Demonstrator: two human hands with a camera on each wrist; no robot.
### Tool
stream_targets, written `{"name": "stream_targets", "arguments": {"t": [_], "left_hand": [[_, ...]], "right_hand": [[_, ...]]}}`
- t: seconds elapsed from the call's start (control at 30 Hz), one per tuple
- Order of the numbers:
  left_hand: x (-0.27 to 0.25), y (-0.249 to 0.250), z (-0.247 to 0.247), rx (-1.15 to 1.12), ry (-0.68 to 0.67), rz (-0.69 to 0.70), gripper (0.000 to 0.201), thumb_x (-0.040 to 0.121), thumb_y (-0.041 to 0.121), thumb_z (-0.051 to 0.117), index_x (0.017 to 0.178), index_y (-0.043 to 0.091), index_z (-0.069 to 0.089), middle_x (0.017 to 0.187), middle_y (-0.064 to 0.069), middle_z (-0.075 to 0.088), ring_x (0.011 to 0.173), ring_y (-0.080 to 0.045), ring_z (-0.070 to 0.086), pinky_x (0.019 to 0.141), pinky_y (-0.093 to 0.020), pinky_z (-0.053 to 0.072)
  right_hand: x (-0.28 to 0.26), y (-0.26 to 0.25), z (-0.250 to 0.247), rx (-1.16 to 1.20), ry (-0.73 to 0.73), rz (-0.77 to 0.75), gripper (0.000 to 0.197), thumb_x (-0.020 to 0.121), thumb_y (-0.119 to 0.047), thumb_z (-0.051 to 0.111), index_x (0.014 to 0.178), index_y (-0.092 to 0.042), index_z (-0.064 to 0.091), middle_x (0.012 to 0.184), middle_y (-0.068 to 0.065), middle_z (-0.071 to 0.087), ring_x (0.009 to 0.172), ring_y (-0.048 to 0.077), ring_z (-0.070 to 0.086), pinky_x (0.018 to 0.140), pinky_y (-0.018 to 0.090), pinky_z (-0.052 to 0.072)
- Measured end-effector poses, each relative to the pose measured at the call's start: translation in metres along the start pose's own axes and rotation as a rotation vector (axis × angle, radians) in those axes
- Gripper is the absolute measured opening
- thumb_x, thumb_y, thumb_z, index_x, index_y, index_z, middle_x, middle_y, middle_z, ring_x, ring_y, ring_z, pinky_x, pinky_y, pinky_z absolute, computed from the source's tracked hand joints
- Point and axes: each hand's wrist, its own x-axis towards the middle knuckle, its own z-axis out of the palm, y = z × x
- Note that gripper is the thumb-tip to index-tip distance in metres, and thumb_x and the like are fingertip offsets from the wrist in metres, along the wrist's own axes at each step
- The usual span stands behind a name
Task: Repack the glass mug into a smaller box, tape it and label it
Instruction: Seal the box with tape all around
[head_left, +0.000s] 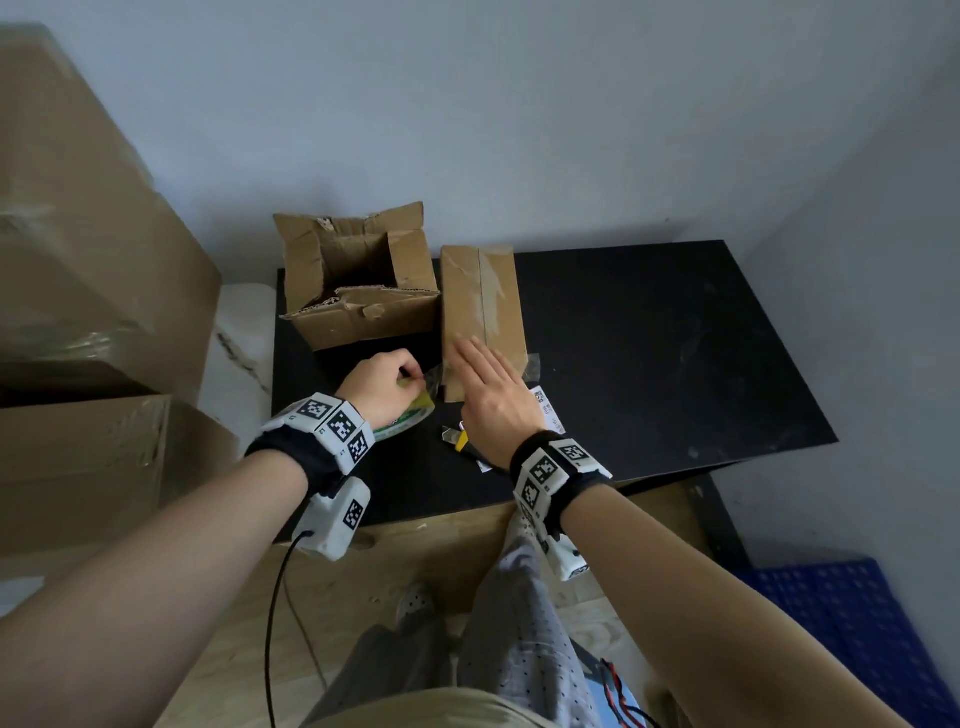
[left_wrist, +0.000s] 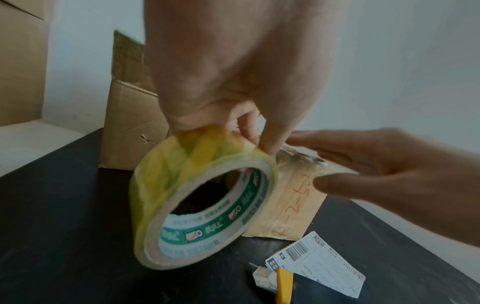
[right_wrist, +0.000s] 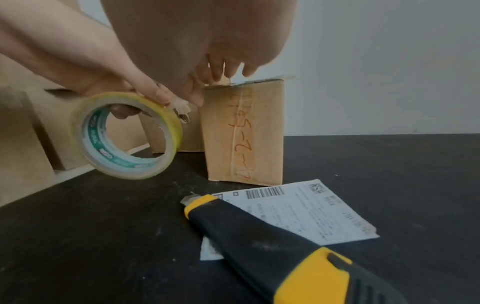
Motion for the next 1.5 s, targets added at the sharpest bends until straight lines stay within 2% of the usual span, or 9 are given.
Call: {"name": "stream_targets", "arguments": {"t": [0.33, 0.6, 0.7, 0.77, 0.93, 1.07, 1.23, 1.4, 1.5], "left_hand": [[0.006, -0.018, -0.013, 0.070, -0.045, -0.025, 0.005, 0.087, 0.023, 0.063, 0.091, 0.021, 0.061, 0.097, 0.000, 0.061, 0.092, -0.020, 0.059, 0.080, -0.037, 0.050], [-0.005, -0.024, -0.018, -0.096, -0.078, 0.011, 0.012, 0.087, 0.017, 0.060, 0.096, 0.024, 0.056, 0.097, -0.004, 0.062, 0.091, -0.019, 0.059, 0.080, -0.034, 0.050], [-0.011, -0.025, -0.023, -0.117, -0.118, 0.041, 0.020, 0.085, 0.014, 0.062, 0.098, 0.028, 0.055, 0.100, -0.003, 0.060, 0.095, -0.019, 0.059, 0.083, -0.037, 0.052], [-0.016, -0.026, -0.027, -0.123, -0.130, 0.062, 0.026, 0.084, 0.014, 0.063, 0.097, 0.034, 0.054, 0.104, -0.002, 0.060, 0.100, -0.019, 0.058, 0.087, -0.041, 0.051], [-0.029, -0.031, -0.034, -0.177, -0.108, 0.132, 0.029, 0.081, 0.011, 0.067, 0.091, 0.036, 0.055, 0.100, -0.001, 0.063, 0.099, -0.017, 0.060, 0.089, -0.042, 0.052], [-0.040, -0.036, -0.038, -0.212, -0.090, 0.154, 0.025, 0.081, 0.012, 0.069, 0.094, 0.031, 0.057, 0.098, 0.000, 0.065, 0.098, -0.016, 0.062, 0.087, -0.038, 0.052], [-0.049, -0.039, -0.034, -0.206, -0.073, 0.148, 0.027, 0.081, 0.013, 0.070, 0.101, 0.027, 0.058, 0.102, 0.002, 0.064, 0.102, -0.011, 0.059, 0.084, -0.029, 0.047], [-0.053, -0.038, -0.031, -0.188, -0.082, 0.074, 0.055, 0.079, 0.014, 0.072, 0.121, 0.027, 0.040, 0.093, 0.004, 0.063, 0.082, -0.009, 0.060, 0.079, -0.032, 0.049], [-0.056, -0.038, -0.027, -0.151, -0.055, 0.070, 0.053, 0.079, 0.013, 0.072, 0.120, 0.022, 0.039, 0.094, 0.006, 0.062, 0.090, -0.013, 0.059, 0.079, -0.029, 0.047]], "right_hand": [[-0.005, 0.019, -0.007, 0.035, -0.136, -0.023, 0.070, 0.084, 0.004, 0.047, 0.148, -0.007, 0.022, 0.157, 0.007, 0.018, 0.147, 0.022, 0.010, 0.120, 0.034, 0.003], [0.005, 0.014, -0.011, 0.146, -0.027, 0.034, 0.061, 0.078, 0.004, 0.048, 0.138, -0.004, 0.043, 0.144, 0.011, 0.043, 0.138, 0.027, 0.034, 0.118, 0.039, 0.020], [0.012, 0.000, -0.019, 0.061, 0.118, -0.013, 0.038, 0.083, -0.010, 0.044, 0.117, -0.002, 0.059, 0.118, 0.015, 0.060, 0.108, 0.033, 0.058, 0.095, 0.044, 0.046], [0.018, -0.012, -0.021, 0.016, 0.160, -0.036, 0.029, 0.087, -0.015, 0.045, 0.106, -0.003, 0.063, 0.103, 0.013, 0.062, 0.090, 0.032, 0.061, 0.077, 0.039, 0.049], [0.030, -0.044, -0.019, 0.326, -0.153, 0.173, 0.026, 0.092, -0.027, 0.058, 0.111, -0.010, 0.061, 0.104, 0.007, 0.061, 0.093, 0.022, 0.060, 0.079, 0.036, 0.051], [0.032, -0.054, -0.015, 0.491, -0.187, 0.327, 0.015, 0.090, -0.026, 0.061, 0.096, -0.013, 0.065, 0.089, 0.001, 0.062, 0.082, 0.014, 0.056, 0.070, 0.025, 0.043], [0.029, -0.058, -0.008, 0.604, -0.207, 0.408, 0.013, 0.089, -0.027, 0.061, 0.083, -0.015, 0.062, 0.083, 0.005, 0.063, 0.077, 0.016, 0.057, 0.069, 0.026, 0.043], [0.021, -0.059, -0.004, 0.716, -0.245, 0.508, 0.018, 0.090, -0.023, 0.060, 0.072, -0.018, 0.059, 0.068, 0.000, 0.060, 0.067, 0.012, 0.054, 0.069, 0.027, 0.043], [0.018, -0.059, -0.002, 0.808, -0.257, 0.581, 0.017, 0.089, -0.019, 0.062, 0.072, -0.014, 0.062, 0.063, 0.000, 0.058, 0.061, 0.010, 0.054, 0.063, 0.021, 0.043]]}}
